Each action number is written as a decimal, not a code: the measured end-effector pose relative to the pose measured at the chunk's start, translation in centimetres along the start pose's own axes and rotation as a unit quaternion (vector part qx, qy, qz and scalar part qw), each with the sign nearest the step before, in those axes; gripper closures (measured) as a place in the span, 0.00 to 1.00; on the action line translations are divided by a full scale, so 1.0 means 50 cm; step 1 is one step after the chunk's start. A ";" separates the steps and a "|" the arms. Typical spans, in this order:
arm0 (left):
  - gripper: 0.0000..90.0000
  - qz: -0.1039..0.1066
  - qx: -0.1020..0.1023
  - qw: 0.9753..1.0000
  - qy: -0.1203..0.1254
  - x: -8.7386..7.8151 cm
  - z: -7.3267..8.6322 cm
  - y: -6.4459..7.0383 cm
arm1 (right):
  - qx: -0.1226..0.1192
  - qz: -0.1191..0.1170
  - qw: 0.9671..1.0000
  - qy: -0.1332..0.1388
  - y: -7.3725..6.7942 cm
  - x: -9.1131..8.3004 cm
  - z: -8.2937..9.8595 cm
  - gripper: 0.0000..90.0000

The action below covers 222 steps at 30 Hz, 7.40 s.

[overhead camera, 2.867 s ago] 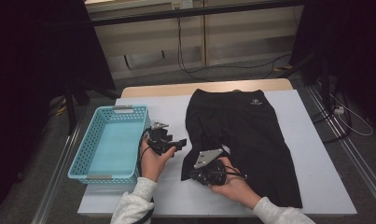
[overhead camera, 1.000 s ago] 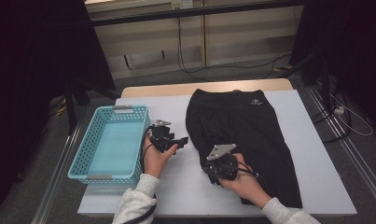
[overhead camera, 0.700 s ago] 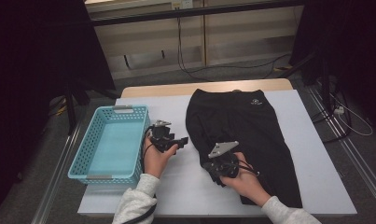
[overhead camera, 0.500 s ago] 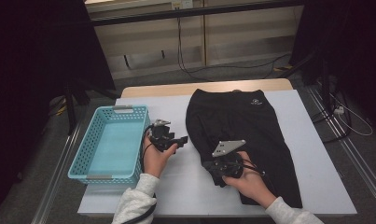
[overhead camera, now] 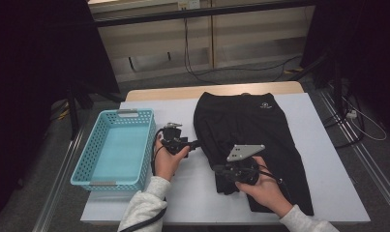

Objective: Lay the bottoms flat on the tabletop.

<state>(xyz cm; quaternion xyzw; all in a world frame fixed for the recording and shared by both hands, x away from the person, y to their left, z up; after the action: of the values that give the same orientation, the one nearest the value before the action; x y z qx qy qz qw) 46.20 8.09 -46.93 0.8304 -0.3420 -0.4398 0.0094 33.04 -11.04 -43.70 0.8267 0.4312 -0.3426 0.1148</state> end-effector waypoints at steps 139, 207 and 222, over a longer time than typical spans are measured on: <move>1.00 -0.031 0.013 0.997 -0.063 -0.070 0.041 0.005 | 0.013 0.114 0.993 -0.042 0.097 0.013 0.052 0.47; 1.00 -0.052 0.003 0.997 -0.059 -0.065 0.060 -0.021 | -0.006 0.105 0.992 -0.076 0.090 0.044 0.056 0.89; 0.81 -0.069 0.014 0.997 -0.039 -0.051 0.054 -0.032 | 0.017 0.119 0.991 -0.060 0.115 0.045 0.050 0.74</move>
<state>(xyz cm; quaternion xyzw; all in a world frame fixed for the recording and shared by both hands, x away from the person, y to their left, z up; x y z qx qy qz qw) 44.14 11.56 -47.22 0.8345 -0.2900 -0.4664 -0.0456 37.32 -14.30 -47.63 0.8519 0.3165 -0.3827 0.1661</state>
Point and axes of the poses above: each handheld gripper's, and its own axes: x roughly forward along the jaws, z roughly out of its underside, y roughly to its right, the point moved 3 cm from there along x, roughly forward along the jaws, and after that the axes turned 8 degrees about -y, right-handed, at the moved point
